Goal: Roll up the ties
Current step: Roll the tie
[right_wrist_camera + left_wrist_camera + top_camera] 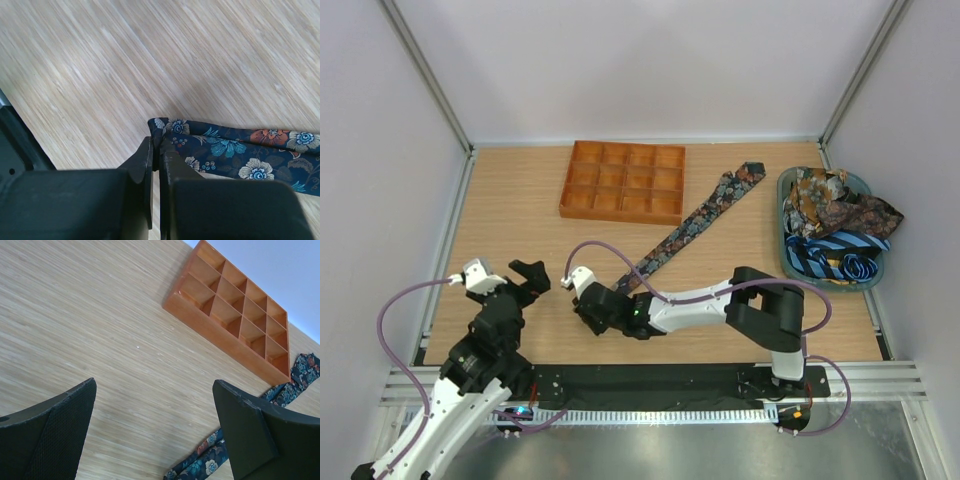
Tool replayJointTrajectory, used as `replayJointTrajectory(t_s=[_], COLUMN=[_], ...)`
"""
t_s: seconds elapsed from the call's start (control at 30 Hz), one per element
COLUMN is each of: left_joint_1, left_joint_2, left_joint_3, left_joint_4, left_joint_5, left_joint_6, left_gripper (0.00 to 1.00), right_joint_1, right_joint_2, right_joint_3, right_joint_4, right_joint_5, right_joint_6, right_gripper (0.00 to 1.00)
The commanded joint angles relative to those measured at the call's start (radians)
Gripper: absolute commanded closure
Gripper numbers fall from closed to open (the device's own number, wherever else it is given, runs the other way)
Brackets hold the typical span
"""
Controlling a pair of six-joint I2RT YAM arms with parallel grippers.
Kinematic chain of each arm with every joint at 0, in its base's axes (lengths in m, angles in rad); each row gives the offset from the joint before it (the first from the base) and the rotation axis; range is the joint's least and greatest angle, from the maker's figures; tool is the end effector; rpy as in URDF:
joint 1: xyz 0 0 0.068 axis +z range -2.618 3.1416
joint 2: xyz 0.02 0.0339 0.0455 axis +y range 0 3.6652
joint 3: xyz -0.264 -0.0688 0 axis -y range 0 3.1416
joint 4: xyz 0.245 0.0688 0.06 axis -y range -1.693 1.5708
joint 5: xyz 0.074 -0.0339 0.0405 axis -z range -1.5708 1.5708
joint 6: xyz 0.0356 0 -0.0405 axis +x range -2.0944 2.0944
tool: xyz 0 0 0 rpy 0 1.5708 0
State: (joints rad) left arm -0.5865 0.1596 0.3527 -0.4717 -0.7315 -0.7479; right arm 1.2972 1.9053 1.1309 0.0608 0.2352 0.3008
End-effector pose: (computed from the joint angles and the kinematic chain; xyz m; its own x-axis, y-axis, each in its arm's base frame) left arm 0.0839 -0.0272 0.2337 -0.0842 -0.5517 -0.8298 -0.2460 0.8185 -0.5192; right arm 0.1177 0.3885 0.1633 -0.4322 -0.4738 -0.7673 -0.7964 0.5997 0.0783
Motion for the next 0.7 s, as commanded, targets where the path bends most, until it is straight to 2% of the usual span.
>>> replayJointTrajectory(t_s=[0.0,0.23,0.4,0.63,0.67], left_joint_1=[0.007,0.007,0.007,0.005,0.005], left_joint_2=[0.018,0.121,0.219,0.38,0.402], left_joint_3=[-0.014,-0.011,-0.021,-0.086,-0.096], left_joint_4=[0.064,0.128,0.215,0.458,0.544], left_joint_5=[0.009,0.084,0.179,0.476,0.573], left_joint_6=[0.025,0.087,0.159,0.28,0.297], left_gripper=[0.01,0.0,0.0,0.0,0.0], right_joint_1=[-0.054,-0.176,-0.236,-0.309,-0.335], right_joint_2=[-0.034,-0.051,-0.06,-0.129,-0.135], right_joint_3=[-0.04,-0.157,-0.23,-0.333,-0.339], right_joint_4=[0.126,0.329,0.474,0.537,0.525], right_joint_5=[-0.078,-0.36,-0.453,-0.505,-0.52], right_joint_6=[0.055,0.205,0.296,0.353,0.354], right_gripper=[0.97,0.98,0.98,0.98,0.98])
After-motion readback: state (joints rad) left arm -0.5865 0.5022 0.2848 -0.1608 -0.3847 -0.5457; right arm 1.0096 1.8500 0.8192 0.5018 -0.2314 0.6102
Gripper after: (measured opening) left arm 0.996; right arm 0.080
